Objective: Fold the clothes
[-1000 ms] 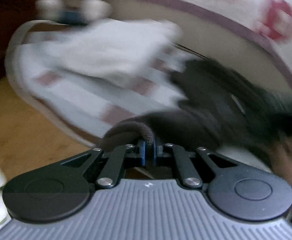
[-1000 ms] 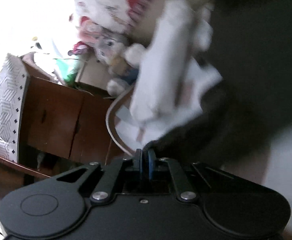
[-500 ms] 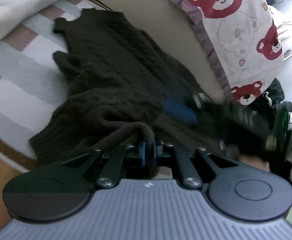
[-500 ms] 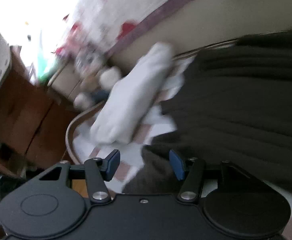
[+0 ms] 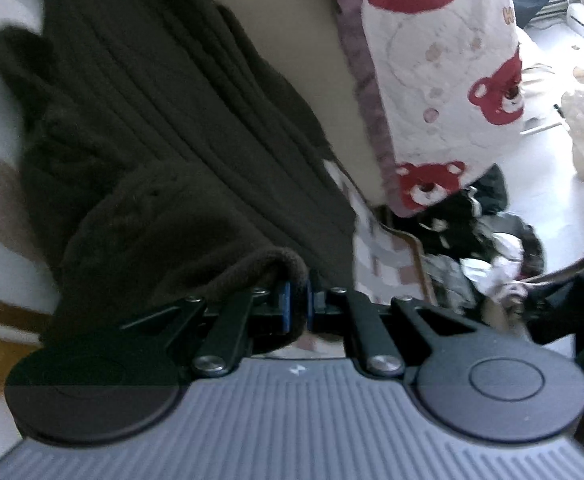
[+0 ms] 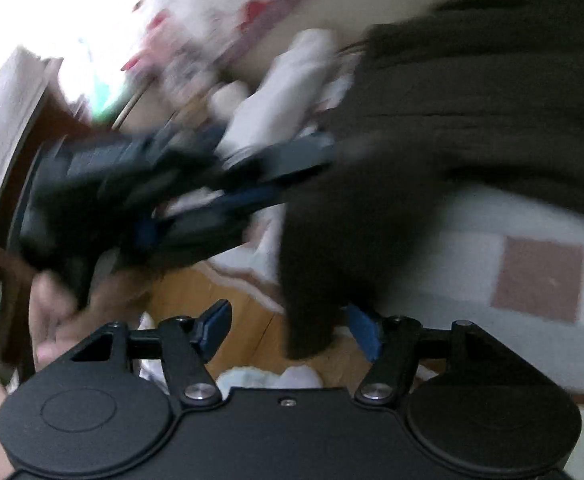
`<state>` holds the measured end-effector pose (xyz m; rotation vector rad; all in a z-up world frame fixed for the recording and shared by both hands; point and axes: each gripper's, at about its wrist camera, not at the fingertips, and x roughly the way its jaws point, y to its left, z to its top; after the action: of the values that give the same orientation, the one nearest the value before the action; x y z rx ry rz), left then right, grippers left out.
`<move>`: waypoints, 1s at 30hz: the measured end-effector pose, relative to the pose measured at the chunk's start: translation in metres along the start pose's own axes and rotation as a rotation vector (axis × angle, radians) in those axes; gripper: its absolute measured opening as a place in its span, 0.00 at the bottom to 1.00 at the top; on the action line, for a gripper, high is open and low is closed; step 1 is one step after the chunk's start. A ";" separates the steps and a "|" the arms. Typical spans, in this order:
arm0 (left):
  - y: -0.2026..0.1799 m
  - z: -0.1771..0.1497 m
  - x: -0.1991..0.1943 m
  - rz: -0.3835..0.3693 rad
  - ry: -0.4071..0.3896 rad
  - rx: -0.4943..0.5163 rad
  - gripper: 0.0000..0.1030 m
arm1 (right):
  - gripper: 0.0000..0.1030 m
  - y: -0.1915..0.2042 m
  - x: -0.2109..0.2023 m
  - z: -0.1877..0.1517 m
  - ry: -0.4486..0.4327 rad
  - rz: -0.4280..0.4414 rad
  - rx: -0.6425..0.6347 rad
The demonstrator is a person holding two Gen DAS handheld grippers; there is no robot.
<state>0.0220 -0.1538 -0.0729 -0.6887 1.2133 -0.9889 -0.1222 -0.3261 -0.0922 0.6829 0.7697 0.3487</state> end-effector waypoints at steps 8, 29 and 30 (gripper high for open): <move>-0.018 -0.004 -0.006 0.017 -0.036 0.091 0.13 | 0.15 -0.008 -0.018 -0.001 -0.128 -0.242 -0.034; 0.069 0.059 -0.029 0.604 -0.269 0.055 0.44 | 0.14 -0.090 -0.131 0.004 0.007 -0.916 -0.037; 0.074 0.062 -0.028 0.610 -0.265 0.046 0.46 | 0.22 -0.086 -0.132 0.001 -0.024 -0.799 0.015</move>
<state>0.0990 -0.1007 -0.1092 -0.3586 1.0655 -0.4008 -0.2070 -0.4588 -0.0815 0.3469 0.9571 -0.3926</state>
